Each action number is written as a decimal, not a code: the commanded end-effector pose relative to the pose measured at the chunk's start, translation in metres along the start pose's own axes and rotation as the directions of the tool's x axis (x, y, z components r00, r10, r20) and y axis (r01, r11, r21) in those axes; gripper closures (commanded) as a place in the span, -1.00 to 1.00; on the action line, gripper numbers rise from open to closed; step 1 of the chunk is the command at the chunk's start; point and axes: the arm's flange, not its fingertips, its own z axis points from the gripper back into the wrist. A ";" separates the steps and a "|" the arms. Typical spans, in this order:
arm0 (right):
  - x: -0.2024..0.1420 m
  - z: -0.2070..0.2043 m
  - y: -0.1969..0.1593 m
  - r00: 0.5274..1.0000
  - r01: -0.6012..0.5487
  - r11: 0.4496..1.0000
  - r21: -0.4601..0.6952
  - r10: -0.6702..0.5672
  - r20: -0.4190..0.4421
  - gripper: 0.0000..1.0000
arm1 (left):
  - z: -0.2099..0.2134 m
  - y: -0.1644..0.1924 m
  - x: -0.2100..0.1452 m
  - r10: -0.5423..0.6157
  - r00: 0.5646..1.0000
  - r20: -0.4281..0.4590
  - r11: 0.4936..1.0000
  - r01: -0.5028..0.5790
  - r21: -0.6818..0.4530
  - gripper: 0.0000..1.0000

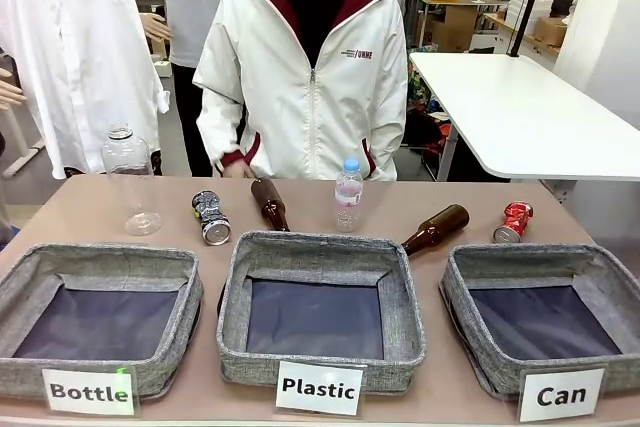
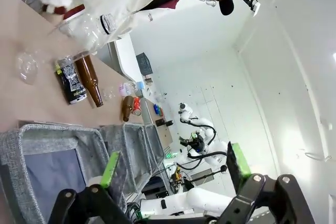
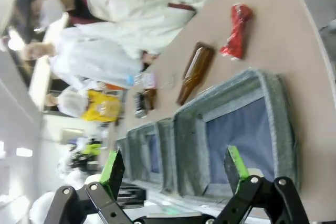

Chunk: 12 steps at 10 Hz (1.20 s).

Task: Sort the can waste into the basket.
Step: Pick up the can waste from the table and place it in the right Fabric basket.

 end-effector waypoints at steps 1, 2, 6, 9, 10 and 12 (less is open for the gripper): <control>-0.005 -0.035 0.077 0.996 -0.086 0.945 -0.316 0.070 -0.062 -1.00 | 0.002 -0.001 -0.001 -0.006 1.000 -0.012 1.000 0.005 -0.007 -1.00; 0.001 -0.054 0.107 0.990 -0.131 0.899 -0.419 0.099 -0.097 -1.00 | 0.002 -0.001 -0.001 -0.006 1.000 -0.012 1.000 0.005 -0.007 -1.00; 0.018 -0.134 0.172 0.985 -0.170 0.678 -0.715 0.120 -0.120 -1.00 | 0.002 -0.001 -0.001 -0.006 1.000 -0.012 1.000 0.005 -0.007 -1.00; 0.006 -0.133 0.172 0.980 -0.198 0.707 -0.679 0.167 -0.112 -1.00 | 0.002 -0.001 -0.001 -0.006 1.000 -0.012 1.000 0.005 -0.007 -1.00; 0.005 -0.141 0.177 0.979 -0.200 0.680 -0.706 0.159 -0.124 -1.00 | 0.002 -0.001 -0.001 -0.006 1.000 -0.012 1.000 0.005 -0.007 -1.00; 0.039 -0.166 0.180 0.983 -0.174 0.642 -0.747 0.074 -0.166 -1.00 | 0.002 -0.001 -0.001 -0.006 1.000 -0.012 1.000 0.005 -0.007 -1.00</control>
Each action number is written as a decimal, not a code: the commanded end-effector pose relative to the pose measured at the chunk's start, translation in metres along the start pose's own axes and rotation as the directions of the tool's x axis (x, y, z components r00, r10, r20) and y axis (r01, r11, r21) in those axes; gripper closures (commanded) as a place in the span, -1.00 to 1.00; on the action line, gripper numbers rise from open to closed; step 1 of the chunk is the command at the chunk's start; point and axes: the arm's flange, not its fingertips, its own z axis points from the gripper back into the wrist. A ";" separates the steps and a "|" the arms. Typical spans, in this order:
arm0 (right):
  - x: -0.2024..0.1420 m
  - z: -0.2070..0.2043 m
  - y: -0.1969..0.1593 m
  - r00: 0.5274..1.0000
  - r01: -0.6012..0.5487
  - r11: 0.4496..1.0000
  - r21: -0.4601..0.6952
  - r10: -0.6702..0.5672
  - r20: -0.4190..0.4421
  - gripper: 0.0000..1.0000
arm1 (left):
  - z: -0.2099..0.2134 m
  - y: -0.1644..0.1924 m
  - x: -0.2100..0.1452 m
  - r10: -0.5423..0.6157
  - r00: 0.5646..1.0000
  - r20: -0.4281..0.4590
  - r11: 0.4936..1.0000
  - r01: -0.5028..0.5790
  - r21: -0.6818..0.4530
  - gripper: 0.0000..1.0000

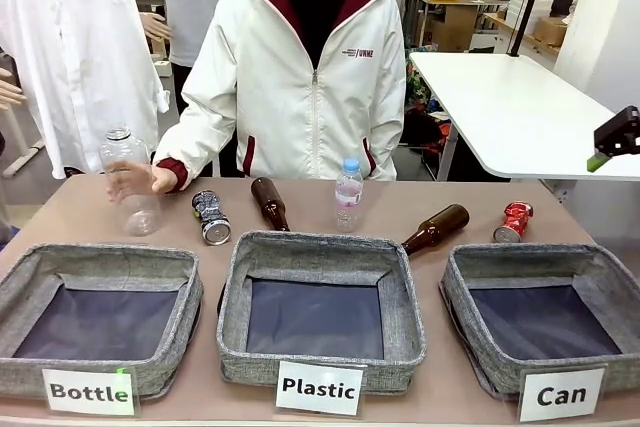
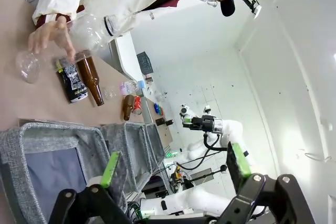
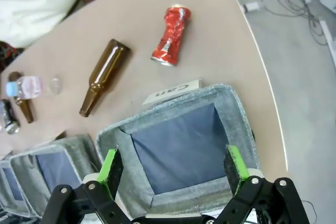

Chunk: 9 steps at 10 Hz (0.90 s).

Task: Sort the can waste into the basket.
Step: Pick up the can waste from the table and place it in the right Fabric basket.

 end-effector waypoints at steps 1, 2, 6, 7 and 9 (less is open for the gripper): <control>0.069 -0.022 0.017 0.991 0.051 0.998 -0.045 -0.056 -0.119 -1.00 | 0.002 -0.002 -0.001 -0.011 1.000 -0.010 1.000 0.011 -0.010 -1.00; 0.102 -0.044 0.017 0.985 0.052 0.997 -0.048 -0.059 -0.164 -1.00 | 0.002 -0.002 -0.001 -0.011 1.000 -0.010 1.000 0.011 -0.010 -1.00; 0.166 -0.155 0.013 0.961 0.092 0.993 -0.079 -0.109 -0.253 -1.00 | 0.002 -0.002 -0.001 -0.011 1.000 -0.010 1.000 0.011 -0.010 -1.00; 0.169 -0.173 0.012 0.961 0.109 0.989 -0.096 -0.130 -0.243 -1.00 | 0.002 -0.002 -0.001 -0.011 1.000 -0.010 1.000 0.011 -0.010 -1.00; 0.173 -0.211 0.010 0.948 0.126 0.986 -0.108 -0.152 -0.278 -1.00 | 0.002 -0.002 -0.001 -0.011 1.000 -0.010 1.000 0.011 -0.010 -1.00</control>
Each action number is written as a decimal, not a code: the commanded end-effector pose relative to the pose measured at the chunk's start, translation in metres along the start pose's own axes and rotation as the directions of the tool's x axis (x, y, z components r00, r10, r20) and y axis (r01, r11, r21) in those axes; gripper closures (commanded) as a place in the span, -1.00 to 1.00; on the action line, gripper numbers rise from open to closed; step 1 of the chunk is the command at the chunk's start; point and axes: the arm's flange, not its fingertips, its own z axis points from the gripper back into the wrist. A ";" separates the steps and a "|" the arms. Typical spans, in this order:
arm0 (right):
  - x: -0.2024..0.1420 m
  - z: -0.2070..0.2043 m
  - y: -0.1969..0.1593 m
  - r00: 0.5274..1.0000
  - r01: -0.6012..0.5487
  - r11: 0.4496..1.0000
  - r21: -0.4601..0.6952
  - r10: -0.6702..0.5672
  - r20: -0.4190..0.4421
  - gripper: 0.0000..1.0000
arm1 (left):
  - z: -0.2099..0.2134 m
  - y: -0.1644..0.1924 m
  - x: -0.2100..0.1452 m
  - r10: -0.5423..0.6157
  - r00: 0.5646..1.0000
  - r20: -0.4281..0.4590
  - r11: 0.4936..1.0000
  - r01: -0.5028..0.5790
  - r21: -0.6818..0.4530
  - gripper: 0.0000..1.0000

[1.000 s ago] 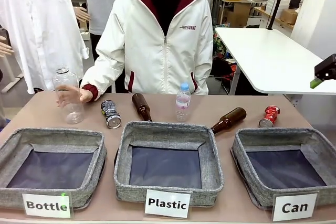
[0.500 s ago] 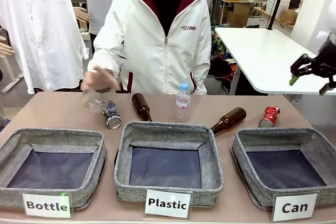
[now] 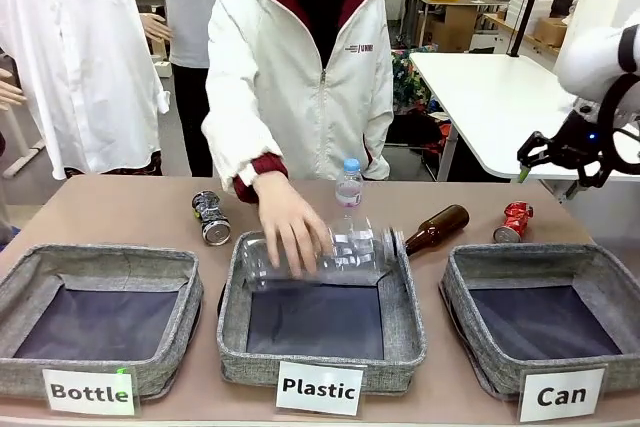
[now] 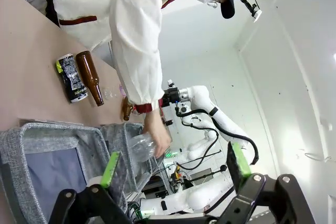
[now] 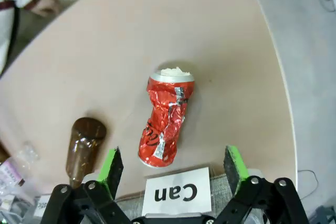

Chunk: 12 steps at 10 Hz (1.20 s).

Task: Sort the can waste into the basket.
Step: Pick up the can waste from the table and place it in the right Fabric basket.

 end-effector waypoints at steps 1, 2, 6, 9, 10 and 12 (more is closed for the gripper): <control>0.011 -0.020 0.009 0.999 0.043 0.999 -0.009 -0.043 -0.017 -1.00 | 0.001 -0.002 -0.001 -0.012 1.000 -0.011 1.000 0.012 -0.009 -1.00; 0.015 -0.042 0.013 0.998 0.056 0.998 -0.029 -0.057 -0.022 -1.00 | 0.001 -0.002 -0.001 -0.012 1.000 -0.011 1.000 0.012 -0.009 -1.00; 0.020 -0.080 0.025 0.991 0.120 0.989 -0.091 -0.124 -0.041 -1.00 | 0.001 -0.002 -0.001 -0.012 1.000 -0.011 1.000 0.012 -0.009 -1.00; 0.019 -0.080 0.028 0.991 0.126 0.983 -0.132 -0.132 -0.035 -1.00 | 0.001 -0.002 -0.001 -0.012 1.000 -0.011 1.000 0.012 -0.009 -1.00; 0.020 -0.080 0.028 0.990 0.132 0.981 -0.142 -0.139 -0.039 -0.72 | 0.001 -0.002 -0.001 -0.012 1.000 -0.011 1.000 0.012 -0.009 -1.00; 0.019 -0.081 0.029 0.988 0.132 0.981 -0.140 -0.142 -0.067 0.39 | 0.001 -0.002 -0.001 -0.012 1.000 -0.011 1.000 0.012 -0.009 -1.00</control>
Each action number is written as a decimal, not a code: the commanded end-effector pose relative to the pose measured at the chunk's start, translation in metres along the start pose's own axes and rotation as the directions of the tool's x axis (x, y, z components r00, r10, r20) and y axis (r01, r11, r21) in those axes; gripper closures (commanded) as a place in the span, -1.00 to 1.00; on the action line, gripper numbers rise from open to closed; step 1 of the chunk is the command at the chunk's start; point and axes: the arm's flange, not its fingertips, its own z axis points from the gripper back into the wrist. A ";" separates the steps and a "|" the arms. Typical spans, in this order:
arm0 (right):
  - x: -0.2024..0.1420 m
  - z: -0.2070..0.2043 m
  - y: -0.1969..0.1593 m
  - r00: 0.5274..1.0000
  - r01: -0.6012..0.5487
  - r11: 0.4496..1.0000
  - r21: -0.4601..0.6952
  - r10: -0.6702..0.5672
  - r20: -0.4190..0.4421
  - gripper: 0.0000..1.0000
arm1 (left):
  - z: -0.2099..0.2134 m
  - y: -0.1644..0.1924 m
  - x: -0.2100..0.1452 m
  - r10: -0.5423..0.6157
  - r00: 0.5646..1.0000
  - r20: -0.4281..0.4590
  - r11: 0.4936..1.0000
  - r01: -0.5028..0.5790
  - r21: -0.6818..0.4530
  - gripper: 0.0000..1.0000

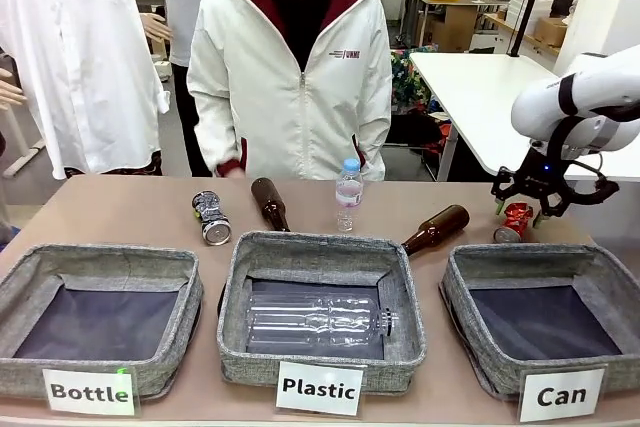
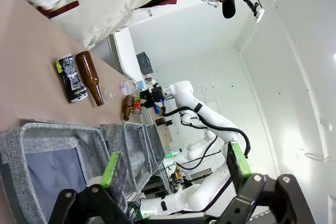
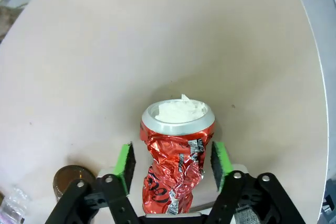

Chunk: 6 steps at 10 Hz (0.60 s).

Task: Sort the can waste into the basket.
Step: Pick up the can waste from the table and place it in the right Fabric basket.

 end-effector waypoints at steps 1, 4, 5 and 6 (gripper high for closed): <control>0.003 0.004 0.007 1.000 0.028 0.999 -0.046 -0.028 -0.009 1.00 | 0.001 -0.002 -0.001 -0.012 1.000 -0.011 1.000 0.012 -0.008 -1.00; 0.004 0.003 0.008 0.999 0.027 0.999 -0.042 -0.028 -0.024 0.85 | 0.001 -0.002 -0.001 -0.012 1.000 -0.011 1.000 0.012 -0.008 -1.00; 0.003 0.003 0.008 0.999 0.025 0.999 -0.037 -0.026 -0.029 1.00 | 0.001 -0.002 -0.001 -0.012 1.000 -0.011 1.000 0.012 -0.008 -1.00; 0.003 0.004 0.009 0.999 0.024 0.999 -0.036 -0.025 -0.028 1.00 | 0.001 -0.002 -0.001 -0.012 1.000 -0.011 1.000 0.012 -0.008 -1.00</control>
